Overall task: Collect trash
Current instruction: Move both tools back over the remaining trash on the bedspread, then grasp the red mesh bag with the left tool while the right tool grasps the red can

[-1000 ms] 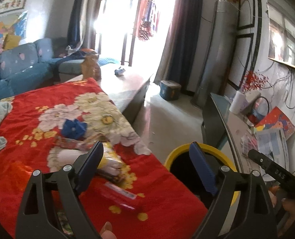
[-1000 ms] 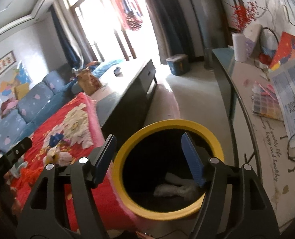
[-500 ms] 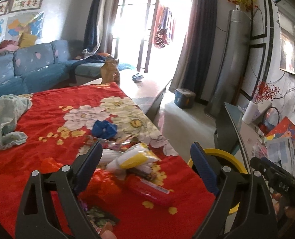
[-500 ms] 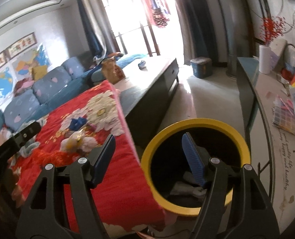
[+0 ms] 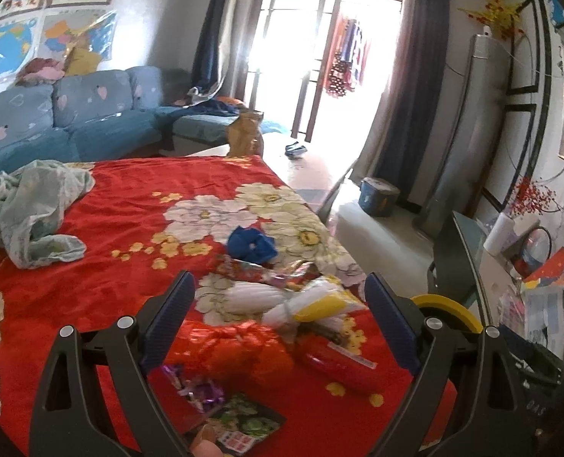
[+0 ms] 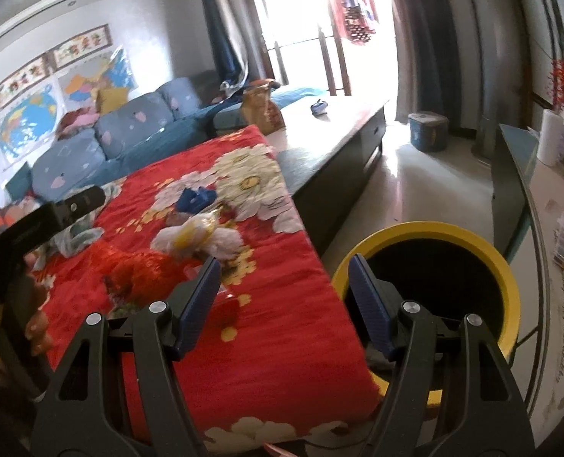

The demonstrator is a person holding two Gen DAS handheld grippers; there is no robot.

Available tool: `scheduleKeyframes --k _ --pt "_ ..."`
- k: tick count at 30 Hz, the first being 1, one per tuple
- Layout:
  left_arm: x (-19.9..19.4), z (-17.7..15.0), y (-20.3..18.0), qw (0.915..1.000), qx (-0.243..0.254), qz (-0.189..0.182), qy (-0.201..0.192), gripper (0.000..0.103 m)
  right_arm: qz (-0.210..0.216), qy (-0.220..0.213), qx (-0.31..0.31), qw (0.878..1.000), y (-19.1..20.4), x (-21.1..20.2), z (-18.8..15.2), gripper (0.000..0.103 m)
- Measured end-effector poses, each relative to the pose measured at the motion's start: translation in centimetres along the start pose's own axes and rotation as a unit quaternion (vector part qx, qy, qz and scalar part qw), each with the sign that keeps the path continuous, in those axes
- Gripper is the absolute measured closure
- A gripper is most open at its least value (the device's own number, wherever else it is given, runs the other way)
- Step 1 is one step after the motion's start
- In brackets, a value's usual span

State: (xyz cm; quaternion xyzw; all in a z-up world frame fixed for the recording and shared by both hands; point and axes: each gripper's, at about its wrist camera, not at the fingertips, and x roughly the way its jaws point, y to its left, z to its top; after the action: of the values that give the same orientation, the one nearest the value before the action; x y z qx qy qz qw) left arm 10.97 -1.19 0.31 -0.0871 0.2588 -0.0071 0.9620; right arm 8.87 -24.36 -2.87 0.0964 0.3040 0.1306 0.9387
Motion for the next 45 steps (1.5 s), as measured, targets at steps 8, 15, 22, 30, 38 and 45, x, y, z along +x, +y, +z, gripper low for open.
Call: scheduleKeyframes --k 8,15,22,30,38,45 --pt "-0.2 0.0 2.2 0.9997 -0.017 0.02 0.0 0.015 0.021 0.021 -0.03 0.999 2.5 1.3 -0.5 0.042" --pt "0.1 0.1 4.4 0.9987 -0.035 0.037 0.003 0.015 0.035 0.04 -0.057 0.997 4.6 2.6 -0.9 0.042" --pt "1.4 -0.1 8.0 0.9955 -0.07 0.057 0.027 0.015 0.04 0.064 -0.079 0.994 5.8 4.3 -1.2 0.042" --pt "3.5 -1.1 11.7 0.9899 -0.114 0.046 0.071 0.016 0.043 0.097 -0.108 0.988 6.9 7.2 -1.6 0.042" --pt "5.3 -2.0 12.7 0.9858 -0.134 0.013 0.101 0.024 0.037 0.125 -0.121 0.984 7.3 9.4 -2.3 0.042" --pt "5.9 -2.3 11.5 0.9883 -0.108 -0.005 0.108 0.043 0.04 0.143 -0.132 0.98 7.8 11.0 -2.9 0.044"
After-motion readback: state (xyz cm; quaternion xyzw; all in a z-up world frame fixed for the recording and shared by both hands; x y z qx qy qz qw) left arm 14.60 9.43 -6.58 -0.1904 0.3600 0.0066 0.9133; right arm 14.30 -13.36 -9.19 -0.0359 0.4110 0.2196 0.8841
